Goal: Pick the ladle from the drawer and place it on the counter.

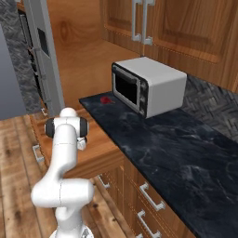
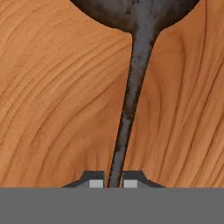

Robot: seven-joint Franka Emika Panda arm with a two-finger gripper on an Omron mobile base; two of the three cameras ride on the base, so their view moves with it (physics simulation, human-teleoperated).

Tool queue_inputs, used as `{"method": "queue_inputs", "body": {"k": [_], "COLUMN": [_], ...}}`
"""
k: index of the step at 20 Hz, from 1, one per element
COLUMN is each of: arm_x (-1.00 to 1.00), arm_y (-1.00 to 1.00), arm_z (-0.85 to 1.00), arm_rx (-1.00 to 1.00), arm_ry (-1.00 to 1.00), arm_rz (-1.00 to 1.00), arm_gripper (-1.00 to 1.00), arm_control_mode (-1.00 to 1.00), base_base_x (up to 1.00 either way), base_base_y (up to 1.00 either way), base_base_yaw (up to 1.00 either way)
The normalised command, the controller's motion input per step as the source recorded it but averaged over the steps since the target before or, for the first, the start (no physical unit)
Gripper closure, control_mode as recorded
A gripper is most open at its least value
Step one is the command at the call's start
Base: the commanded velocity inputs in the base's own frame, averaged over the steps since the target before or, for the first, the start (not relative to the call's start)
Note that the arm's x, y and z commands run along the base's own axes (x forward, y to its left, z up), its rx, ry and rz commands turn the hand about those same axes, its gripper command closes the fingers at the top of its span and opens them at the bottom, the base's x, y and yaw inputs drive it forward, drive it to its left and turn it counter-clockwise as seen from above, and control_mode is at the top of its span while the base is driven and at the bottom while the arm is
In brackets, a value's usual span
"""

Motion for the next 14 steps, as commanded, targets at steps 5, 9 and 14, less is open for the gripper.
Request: {"method": "queue_inputs", "body": {"k": [5, 9, 14], "arm_x": [0.0, 0.0, -0.08], "arm_y": [-0.04, -0.36, -0.6], "arm_z": [0.74, 0.95, 0.67], "arm_rx": [0.05, 0.29, 0.33], "arm_ry": [-0.4, -0.53, -0.68], "arm_rz": [0.0, 0.0, 0.0], "arm_gripper": [1.0, 1.0, 1.0], "arm_control_mode": [-1.0, -1.0, -1.0], "base_base_x": [0.0, 0.0, 0.0], "base_base_y": [0.0, 0.0, 0.0], "base_base_yaw": [0.0, 0.0, 0.0]}}
